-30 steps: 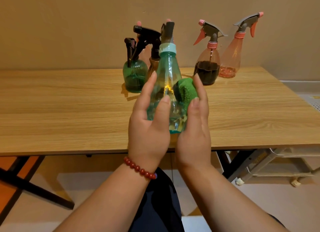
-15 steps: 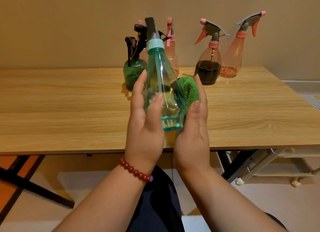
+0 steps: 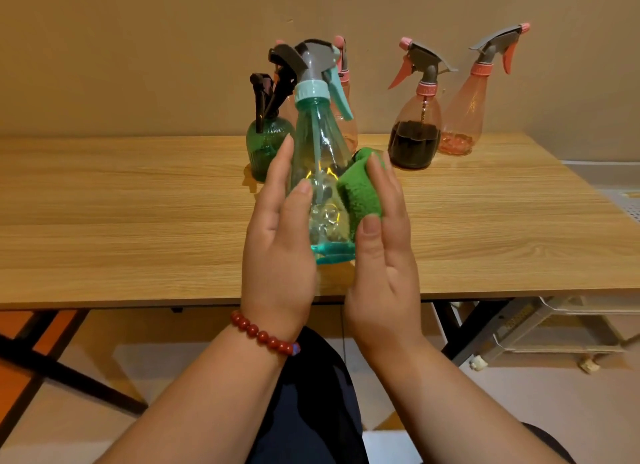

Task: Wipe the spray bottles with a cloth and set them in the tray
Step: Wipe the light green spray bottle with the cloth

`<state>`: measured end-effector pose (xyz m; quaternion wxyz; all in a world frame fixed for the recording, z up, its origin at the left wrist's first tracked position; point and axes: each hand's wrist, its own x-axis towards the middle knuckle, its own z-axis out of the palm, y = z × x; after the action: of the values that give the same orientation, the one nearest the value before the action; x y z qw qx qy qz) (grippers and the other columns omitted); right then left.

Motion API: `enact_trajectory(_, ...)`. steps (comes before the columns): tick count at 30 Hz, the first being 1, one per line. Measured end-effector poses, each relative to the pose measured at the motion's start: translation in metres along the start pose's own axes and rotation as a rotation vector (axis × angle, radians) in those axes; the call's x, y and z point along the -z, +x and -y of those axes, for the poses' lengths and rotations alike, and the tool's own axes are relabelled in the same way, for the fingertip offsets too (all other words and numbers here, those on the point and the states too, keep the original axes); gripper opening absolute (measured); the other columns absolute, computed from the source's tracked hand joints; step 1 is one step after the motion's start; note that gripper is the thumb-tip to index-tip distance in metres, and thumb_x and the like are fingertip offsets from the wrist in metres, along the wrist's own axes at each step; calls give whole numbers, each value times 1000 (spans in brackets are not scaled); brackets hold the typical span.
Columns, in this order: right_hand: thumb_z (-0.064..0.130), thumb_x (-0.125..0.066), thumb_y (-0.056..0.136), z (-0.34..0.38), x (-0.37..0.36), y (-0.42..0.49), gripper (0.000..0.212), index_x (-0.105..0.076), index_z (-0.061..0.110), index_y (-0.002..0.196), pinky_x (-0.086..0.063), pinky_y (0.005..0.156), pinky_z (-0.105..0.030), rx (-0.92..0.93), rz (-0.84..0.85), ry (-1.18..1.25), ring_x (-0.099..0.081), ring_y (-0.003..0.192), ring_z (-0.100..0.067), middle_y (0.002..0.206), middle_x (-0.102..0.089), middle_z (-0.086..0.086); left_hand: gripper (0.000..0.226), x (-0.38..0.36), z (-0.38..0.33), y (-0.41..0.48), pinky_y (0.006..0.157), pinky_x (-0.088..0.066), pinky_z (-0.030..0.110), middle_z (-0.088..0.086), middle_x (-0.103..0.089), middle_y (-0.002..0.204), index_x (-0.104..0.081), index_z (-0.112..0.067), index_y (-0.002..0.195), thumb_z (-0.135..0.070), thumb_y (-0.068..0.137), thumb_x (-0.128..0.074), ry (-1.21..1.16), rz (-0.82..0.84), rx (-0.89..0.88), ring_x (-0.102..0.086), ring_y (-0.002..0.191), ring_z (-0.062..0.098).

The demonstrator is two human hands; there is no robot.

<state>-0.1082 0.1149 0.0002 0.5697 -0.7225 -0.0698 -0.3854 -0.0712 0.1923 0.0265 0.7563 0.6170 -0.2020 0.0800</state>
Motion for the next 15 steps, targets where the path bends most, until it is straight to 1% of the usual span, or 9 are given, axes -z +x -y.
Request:
enact_trajectory(1, 41, -27, 102, 1, 1, 2, 44, -32, 33, 144, -22, 117, -26, -4, 8, -8, -19, 145, -6, 158, -25, 0, 51, 1, 1, 1, 100, -40, 13, -26, -48, 136, -41, -33, 141, -34, 92, -50, -30, 23, 15, -44, 126, -11)
enact_trajectory(3, 41, -29, 103, 5, 3, 9, 39, -33, 40, 141, -25, 117, -32, -88, 34, 62, -24, 143, -4, 156, -30, 5, 59, 3, 4, 1, 109, -39, 31, -18, -48, 142, -40, -37, 141, -38, 84, -56, -50, 58, 33, -44, 131, 0)
enact_trajectory(4, 41, -30, 103, 8, 5, 14, 37, -35, 42, 139, -27, 117, -35, -154, 45, 116, -29, 141, -2, 153, -34, 9, 57, 4, 6, 1, 109, -40, 35, -17, -49, 141, -41, -38, 139, -36, 84, -58, -46, 60, 42, -46, 131, 2)
enact_trajectory(7, 38, -33, 102, 9, 11, 24, 32, -45, 48, 130, -34, 113, -31, -323, 51, 247, -40, 131, 5, 143, -46, 19, 51, 4, 9, -2, 105, -44, 32, -19, -55, 136, -43, -40, 136, -29, 87, -55, -61, 65, 41, -51, 126, 1)
enact_trajectory(9, 39, -35, 101, 9, 11, 23, 32, -47, 49, 130, -35, 113, -36, -312, 75, 292, -41, 133, 1, 144, -47, 16, 50, 3, 10, -3, 99, -45, 22, -25, -56, 130, -43, -40, 136, -29, 88, -53, -51, 46, 25, -50, 124, -4)
enact_trajectory(11, 39, -34, 101, 9, 9, 16, 36, -41, 46, 136, -29, 116, -39, -235, 80, 229, -33, 139, -3, 150, -39, 13, 49, 3, 10, -3, 94, -44, 14, -30, -55, 125, -43, -37, 137, -26, 89, -49, -40, 38, 12, -49, 121, -10)
enact_trajectory(12, 38, -33, 102, 7, 8, 11, 37, -38, 44, 138, -26, 117, -37, -188, 73, 167, -28, 141, -2, 153, -35, 11, 49, 4, 10, -3, 97, -44, 16, -30, -54, 127, -43, -37, 137, -25, 89, -49, -30, 35, 5, -48, 122, -10)
enact_trajectory(14, 35, -33, 101, 4, 6, 2, 39, -35, 39, 140, -23, 116, -24, -98, 60, 49, -22, 143, 0, 156, -29, 8, 49, 6, 10, -1, 106, -42, 27, -27, -53, 131, -44, -38, 136, -25, 89, -49, -13, 30, -9, -47, 126, -7)
enact_trajectory(15, 35, -33, 100, 4, 6, -1, 41, -35, 39, 140, -23, 115, -21, -85, 54, 33, -21, 143, 1, 156, -29, 9, 49, 7, 10, -1, 106, -42, 29, -27, -54, 131, -44, -38, 136, -23, 90, -48, -14, 36, -16, -47, 126, -5)
